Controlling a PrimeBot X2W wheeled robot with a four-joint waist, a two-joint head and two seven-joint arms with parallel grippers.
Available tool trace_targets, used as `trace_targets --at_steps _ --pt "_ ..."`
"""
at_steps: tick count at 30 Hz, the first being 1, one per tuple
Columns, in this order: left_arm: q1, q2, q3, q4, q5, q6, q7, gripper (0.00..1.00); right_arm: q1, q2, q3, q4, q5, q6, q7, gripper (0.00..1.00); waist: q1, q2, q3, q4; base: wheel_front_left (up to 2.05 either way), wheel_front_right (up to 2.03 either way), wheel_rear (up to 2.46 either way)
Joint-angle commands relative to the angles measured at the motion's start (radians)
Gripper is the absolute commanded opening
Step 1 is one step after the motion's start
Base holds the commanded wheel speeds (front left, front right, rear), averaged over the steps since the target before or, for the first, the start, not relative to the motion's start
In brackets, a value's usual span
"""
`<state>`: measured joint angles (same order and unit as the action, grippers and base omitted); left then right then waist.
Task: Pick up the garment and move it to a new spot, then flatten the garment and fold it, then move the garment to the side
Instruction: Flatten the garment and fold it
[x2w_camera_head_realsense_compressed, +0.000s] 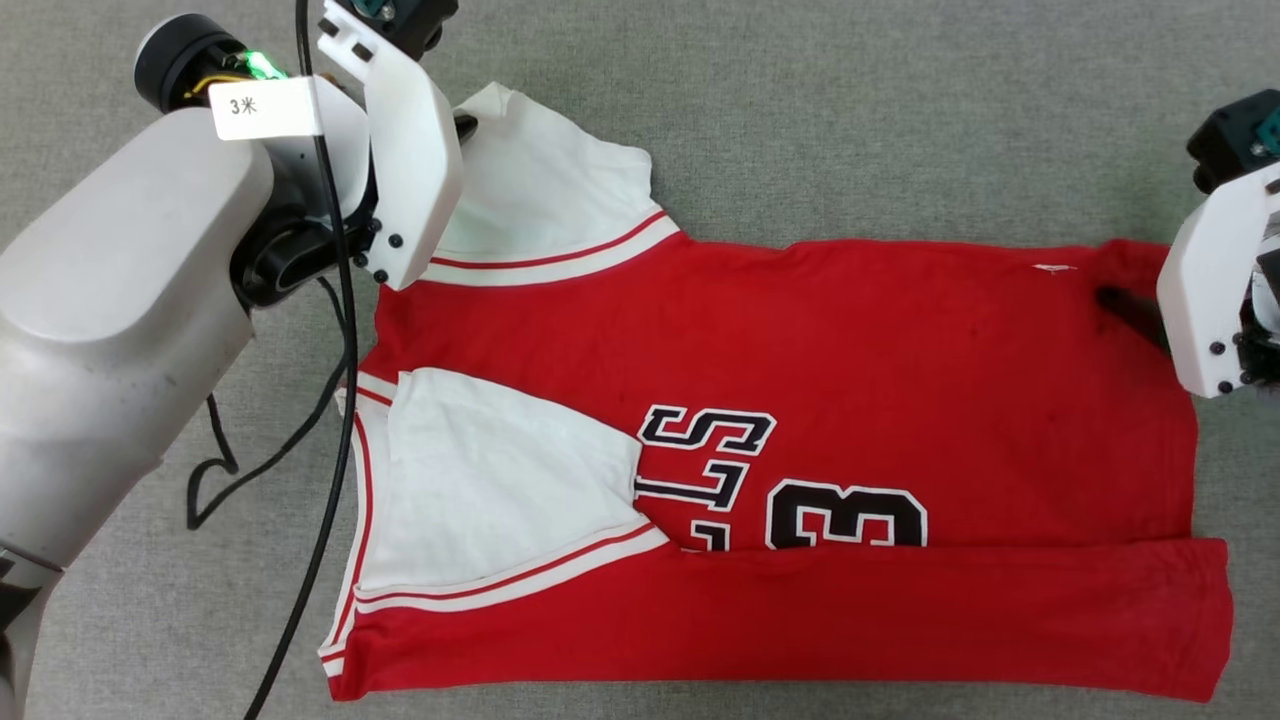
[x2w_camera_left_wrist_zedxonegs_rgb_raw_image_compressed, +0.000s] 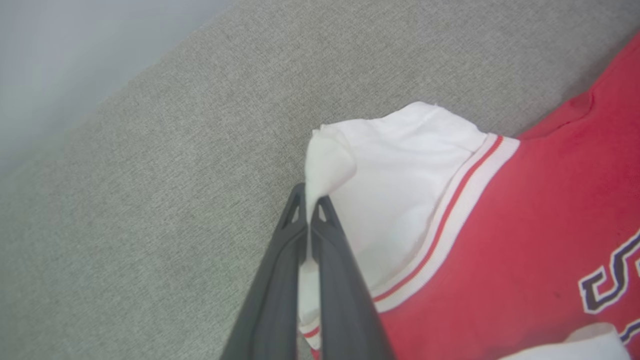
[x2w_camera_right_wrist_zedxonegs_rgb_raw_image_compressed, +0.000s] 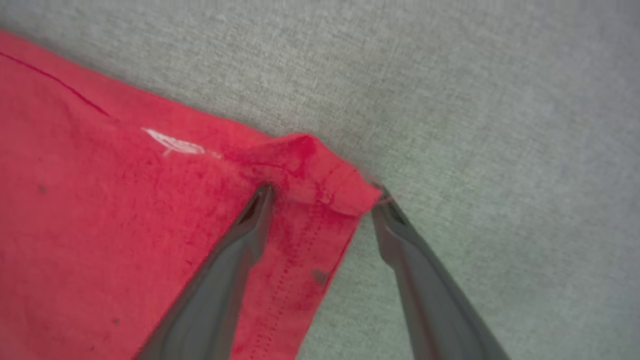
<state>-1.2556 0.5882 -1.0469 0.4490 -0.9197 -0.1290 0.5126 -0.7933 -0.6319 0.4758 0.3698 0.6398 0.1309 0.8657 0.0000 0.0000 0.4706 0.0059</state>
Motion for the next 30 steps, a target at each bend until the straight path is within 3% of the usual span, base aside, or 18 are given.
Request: trace_targets --at_steps 1,8,9,10,22,30 --pt "-0.008 -0.003 -0.002 0.001 -0.001 0.000 -0.006 0.00 0.010 0.017 0.028 0.020 0.001 0.000 -0.004 1.00 0.0000 0.0000 0.009 0.006 0.00 0.00 0.00" --pt "-0.015 0.004 -0.022 0.019 -0.010 0.000 -0.023 0.00 0.031 0.030 0.134 0.087 0.055 0.001 -0.079 1.00 0.0000 0.0000 0.013 0.005 0.00 0.00 0.00" --pt "-0.013 0.005 -0.024 0.023 -0.014 0.000 -0.026 0.00 0.024 0.026 0.141 0.093 0.062 0.001 -0.096 0.31 0.0000 0.0000 0.010 0.004 0.00 0.00 0.00" --pt "-0.012 0.006 -0.027 0.026 -0.017 0.000 -0.029 0.00 0.017 0.022 0.146 0.098 0.069 0.001 -0.113 0.00 0.0000 0.0000 0.005 0.002 0.00 0.00 0.00" --pt "0.077 0.035 -0.057 0.039 -0.057 -0.001 -0.117 0.00 0.026 -0.033 0.160 0.108 0.146 -0.001 -0.379 0.00 0.0000 0.0000 -0.132 -0.011 0.00 0.00 0.00" --pt "0.212 0.105 -0.068 -0.030 -0.081 0.024 -0.177 0.00 0.138 -0.066 0.161 0.071 0.186 -0.001 -0.494 0.00 0.0000 0.0000 -0.240 -0.013 0.00 0.00 0.00"
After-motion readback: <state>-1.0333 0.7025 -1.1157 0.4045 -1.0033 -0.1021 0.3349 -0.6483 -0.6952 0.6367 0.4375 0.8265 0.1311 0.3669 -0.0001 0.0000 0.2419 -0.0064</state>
